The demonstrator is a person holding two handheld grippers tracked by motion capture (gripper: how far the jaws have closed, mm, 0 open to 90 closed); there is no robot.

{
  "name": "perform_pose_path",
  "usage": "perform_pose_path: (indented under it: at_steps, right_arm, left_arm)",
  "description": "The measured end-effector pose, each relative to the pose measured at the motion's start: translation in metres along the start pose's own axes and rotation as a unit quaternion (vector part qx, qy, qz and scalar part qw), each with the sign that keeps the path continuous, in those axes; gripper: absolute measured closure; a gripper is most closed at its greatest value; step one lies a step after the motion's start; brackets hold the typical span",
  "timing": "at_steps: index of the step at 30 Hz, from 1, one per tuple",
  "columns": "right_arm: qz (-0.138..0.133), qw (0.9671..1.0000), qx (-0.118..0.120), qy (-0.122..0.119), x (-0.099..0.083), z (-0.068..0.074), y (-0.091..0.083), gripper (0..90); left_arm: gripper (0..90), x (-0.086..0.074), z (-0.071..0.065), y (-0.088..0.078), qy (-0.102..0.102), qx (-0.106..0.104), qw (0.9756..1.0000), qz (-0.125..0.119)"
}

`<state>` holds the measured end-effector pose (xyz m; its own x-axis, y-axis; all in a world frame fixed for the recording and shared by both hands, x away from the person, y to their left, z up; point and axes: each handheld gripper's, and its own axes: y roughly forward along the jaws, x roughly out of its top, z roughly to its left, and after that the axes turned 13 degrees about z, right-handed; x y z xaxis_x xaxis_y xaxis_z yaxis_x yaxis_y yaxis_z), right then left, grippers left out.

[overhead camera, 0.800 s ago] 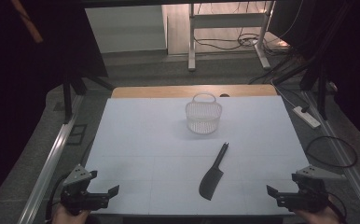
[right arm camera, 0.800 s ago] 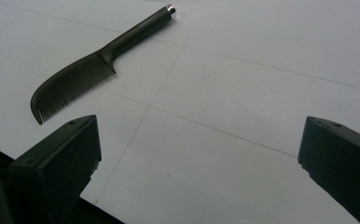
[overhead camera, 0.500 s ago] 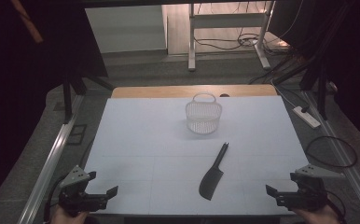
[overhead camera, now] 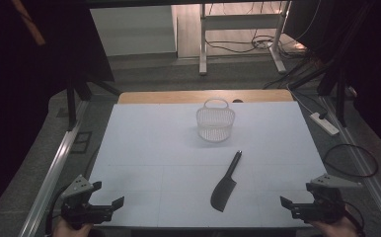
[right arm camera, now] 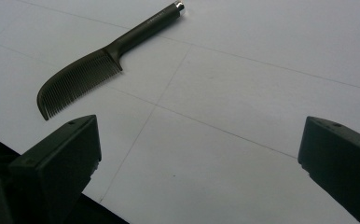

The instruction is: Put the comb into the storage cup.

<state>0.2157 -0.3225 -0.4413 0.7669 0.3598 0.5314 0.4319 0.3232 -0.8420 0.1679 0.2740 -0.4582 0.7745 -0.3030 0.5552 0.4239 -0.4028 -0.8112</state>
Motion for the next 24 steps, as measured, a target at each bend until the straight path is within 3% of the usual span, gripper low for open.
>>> perform_pose_path:
  at_steps: [16, 24]
  right_arm:
    - [-0.003, 0.9996, -0.002, -0.029, 0.0049, 0.0058, 0.0013, 0.0]
    - [0.000, 0.9991, 0.010, -0.041, 0.0075, 0.0062, 0.0019, 0.0]
  left_arm:
    - [3.0, 0.0000, 0.0012, 0.0001, -0.004, -0.004, 1.0000, 0.000]
    - [3.2, -0.0002, 0.0008, -0.0001, -0.002, -0.004, 1.0000, -0.001]
